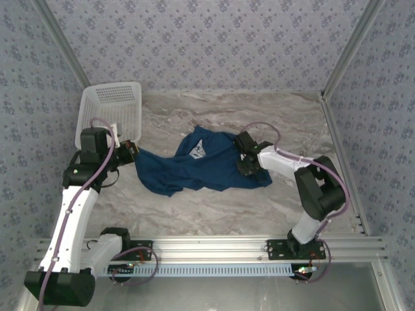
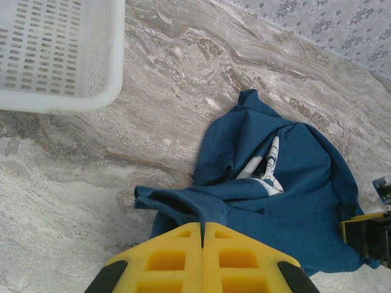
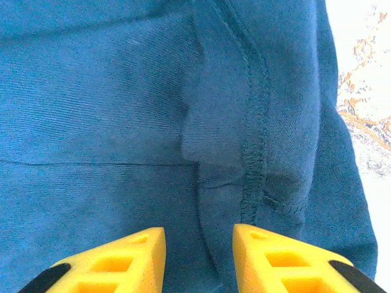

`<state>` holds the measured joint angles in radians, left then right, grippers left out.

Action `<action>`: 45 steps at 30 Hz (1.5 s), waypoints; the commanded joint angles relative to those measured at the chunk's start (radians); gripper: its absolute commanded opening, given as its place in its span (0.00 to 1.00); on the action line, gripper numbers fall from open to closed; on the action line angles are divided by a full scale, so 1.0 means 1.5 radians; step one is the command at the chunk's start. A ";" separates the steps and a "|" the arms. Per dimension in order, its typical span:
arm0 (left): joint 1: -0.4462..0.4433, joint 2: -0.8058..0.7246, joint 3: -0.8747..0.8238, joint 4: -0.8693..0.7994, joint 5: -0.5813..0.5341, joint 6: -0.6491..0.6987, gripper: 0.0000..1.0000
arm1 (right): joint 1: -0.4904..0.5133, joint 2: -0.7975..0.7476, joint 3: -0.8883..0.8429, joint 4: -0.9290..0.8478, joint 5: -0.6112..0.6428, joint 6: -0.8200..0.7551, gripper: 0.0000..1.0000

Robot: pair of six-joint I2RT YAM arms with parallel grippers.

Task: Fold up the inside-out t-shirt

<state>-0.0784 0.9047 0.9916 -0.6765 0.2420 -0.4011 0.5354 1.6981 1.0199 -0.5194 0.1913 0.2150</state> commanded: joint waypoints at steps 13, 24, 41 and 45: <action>0.004 0.002 -0.016 0.034 0.022 0.012 0.00 | -0.053 0.060 0.059 -0.005 0.025 -0.048 0.26; 0.005 -0.001 -0.016 0.030 0.019 0.017 0.00 | -0.105 0.046 0.060 0.009 0.008 -0.040 0.00; 0.020 -0.002 0.048 0.043 -0.005 -0.016 0.00 | -0.390 -0.359 -0.141 0.445 -0.581 0.243 0.00; 0.059 0.001 0.140 0.047 -0.040 -0.029 0.00 | -0.460 -0.394 -0.115 0.559 -0.594 0.337 0.00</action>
<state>-0.0292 0.9154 1.0882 -0.6521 0.2256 -0.4198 -0.1017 1.1313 0.8234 0.1162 -0.5987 0.5610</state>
